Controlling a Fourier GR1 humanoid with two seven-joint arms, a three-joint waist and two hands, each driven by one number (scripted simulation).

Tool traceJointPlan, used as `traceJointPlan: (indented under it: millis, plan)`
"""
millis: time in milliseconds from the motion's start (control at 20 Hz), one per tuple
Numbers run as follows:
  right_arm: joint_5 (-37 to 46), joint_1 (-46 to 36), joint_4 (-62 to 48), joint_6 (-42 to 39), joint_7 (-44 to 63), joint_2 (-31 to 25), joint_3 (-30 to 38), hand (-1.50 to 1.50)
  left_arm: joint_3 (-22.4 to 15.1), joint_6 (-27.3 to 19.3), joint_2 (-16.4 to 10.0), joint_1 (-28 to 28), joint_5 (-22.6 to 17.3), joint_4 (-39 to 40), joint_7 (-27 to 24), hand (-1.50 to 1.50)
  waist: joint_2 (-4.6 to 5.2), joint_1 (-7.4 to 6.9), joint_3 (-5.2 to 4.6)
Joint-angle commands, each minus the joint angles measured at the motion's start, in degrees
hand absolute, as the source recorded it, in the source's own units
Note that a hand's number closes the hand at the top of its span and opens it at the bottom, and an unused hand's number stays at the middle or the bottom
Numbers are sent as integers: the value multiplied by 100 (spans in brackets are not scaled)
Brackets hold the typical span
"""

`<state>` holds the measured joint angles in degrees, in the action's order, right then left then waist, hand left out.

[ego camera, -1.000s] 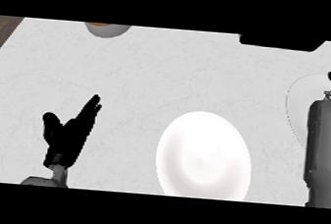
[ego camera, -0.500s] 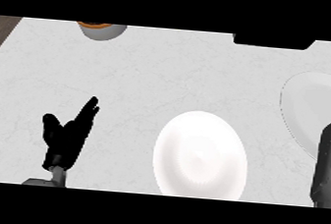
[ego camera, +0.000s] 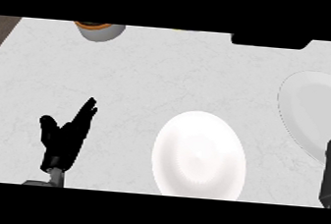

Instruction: Pick the squash from the plate and place it in the plate

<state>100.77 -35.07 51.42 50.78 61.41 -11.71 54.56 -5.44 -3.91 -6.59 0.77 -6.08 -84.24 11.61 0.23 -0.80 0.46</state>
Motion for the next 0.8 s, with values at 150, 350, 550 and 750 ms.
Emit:
traceJointPlan:
  millis: [150,350,550,750]
  plan:
    - [-2297,23,-1483,1073,-1482,-776,41,-150,144,96,-105,-40,-128,57,268,0,25,-8,-15]
    - [-3038,78,-1152,1798,-2455,-649,-300,-150,-3,171,7,238,-71,134,-6,0,15,-6,-16]
    - [-3559,195,-582,2607,-2822,-278,-450,-150,25,32,82,97,-9,198,46,0,-5,46,-27]
    - [-4449,525,94,2668,-3122,-61,-715,-150,137,294,-71,254,-138,274,-107,0,-28,93,-36]
